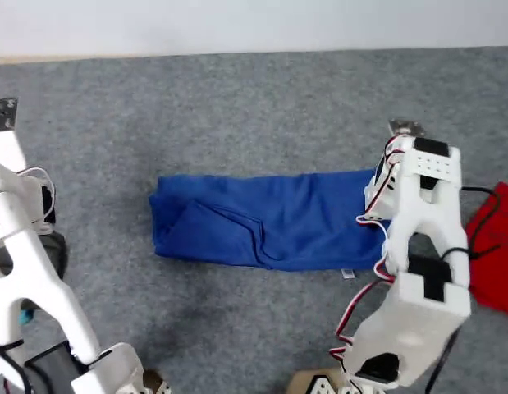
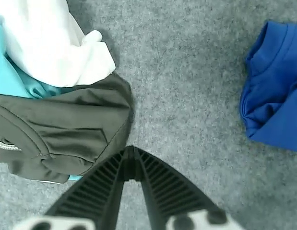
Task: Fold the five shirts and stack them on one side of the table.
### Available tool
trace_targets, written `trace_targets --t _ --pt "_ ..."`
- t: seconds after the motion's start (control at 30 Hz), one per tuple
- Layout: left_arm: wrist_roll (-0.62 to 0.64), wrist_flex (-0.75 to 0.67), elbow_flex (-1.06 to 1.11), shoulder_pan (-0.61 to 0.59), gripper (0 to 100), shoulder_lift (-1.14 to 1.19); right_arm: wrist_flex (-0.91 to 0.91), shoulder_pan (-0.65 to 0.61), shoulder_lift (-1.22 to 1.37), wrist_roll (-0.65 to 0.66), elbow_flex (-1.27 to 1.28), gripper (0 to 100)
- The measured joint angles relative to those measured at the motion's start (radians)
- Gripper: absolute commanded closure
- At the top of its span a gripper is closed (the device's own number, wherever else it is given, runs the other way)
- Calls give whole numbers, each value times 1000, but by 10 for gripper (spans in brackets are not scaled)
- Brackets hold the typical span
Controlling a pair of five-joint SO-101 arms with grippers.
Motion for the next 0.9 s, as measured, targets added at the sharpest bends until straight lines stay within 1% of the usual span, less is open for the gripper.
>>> trace_targets --t 0.13,0.37,0.43,0.53,0.6,0.9 --pt "0 0 0 0 998 0 -66 0 58 0 0 760" --pt "0 0 0 0 998 0 -114 -2 104 0 -2 770" --pt "0 0 0 0 998 0 -114 -11 112 0 -2 816" --pt "0 0 0 0 998 0 -114 -18 115 0 -3 913" --pt "0 0 0 0 998 0 -115 -17 112 0 -6 943" --pt "0 0 0 0 998 0 -115 -34 68 -2 -2 953"
